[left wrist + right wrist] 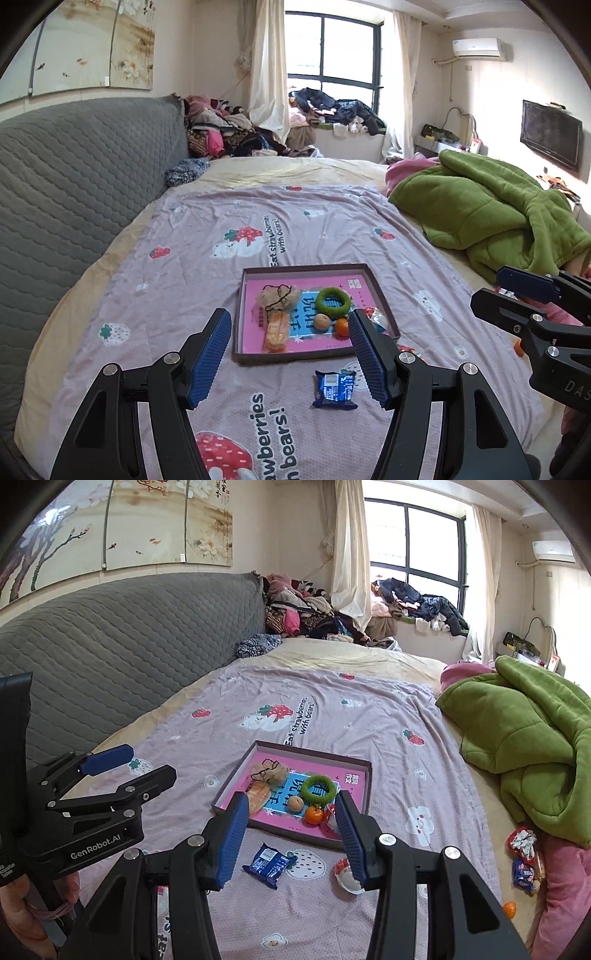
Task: Organize objects
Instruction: 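Withdraw both tools from the tray toward the blue snack packet, then move the left tool toward the blue packet while the right tool approaches the wrapped egg candy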
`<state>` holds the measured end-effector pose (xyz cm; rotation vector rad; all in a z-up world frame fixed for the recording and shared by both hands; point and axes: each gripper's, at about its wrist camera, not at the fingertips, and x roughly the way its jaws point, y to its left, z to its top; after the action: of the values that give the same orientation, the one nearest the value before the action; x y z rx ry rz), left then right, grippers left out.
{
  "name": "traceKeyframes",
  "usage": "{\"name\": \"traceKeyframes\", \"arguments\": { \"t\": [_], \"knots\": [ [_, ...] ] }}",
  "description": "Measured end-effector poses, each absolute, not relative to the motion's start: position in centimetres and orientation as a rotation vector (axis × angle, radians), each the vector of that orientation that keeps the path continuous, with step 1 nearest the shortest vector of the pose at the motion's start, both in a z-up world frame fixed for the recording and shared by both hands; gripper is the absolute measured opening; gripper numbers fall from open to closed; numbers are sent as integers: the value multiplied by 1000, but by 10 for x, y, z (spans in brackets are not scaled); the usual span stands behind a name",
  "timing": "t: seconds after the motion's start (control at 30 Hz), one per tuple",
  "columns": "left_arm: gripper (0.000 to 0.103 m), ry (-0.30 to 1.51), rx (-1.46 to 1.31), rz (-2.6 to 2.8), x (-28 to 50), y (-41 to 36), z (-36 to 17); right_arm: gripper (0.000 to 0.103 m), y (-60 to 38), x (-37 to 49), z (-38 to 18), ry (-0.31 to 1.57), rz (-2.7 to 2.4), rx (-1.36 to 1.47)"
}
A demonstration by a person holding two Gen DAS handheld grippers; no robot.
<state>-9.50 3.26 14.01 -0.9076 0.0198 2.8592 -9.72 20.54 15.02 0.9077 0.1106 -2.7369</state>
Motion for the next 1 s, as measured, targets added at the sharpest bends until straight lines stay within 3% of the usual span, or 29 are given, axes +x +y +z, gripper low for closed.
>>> {"name": "traceKeyframes", "arguments": {
  "t": [0.17,0.27,1.0],
  "knots": [
    [68,24,-901,2860,-87,33,144,49,207,-88,155,100,-2747,886],
    [68,24,-895,2863,-81,34,145,56,208,-83,157,98,-2755,866],
    [68,41,-890,2824,-48,53,144,65,224,-43,164,109,-2794,809]
  ]
}}
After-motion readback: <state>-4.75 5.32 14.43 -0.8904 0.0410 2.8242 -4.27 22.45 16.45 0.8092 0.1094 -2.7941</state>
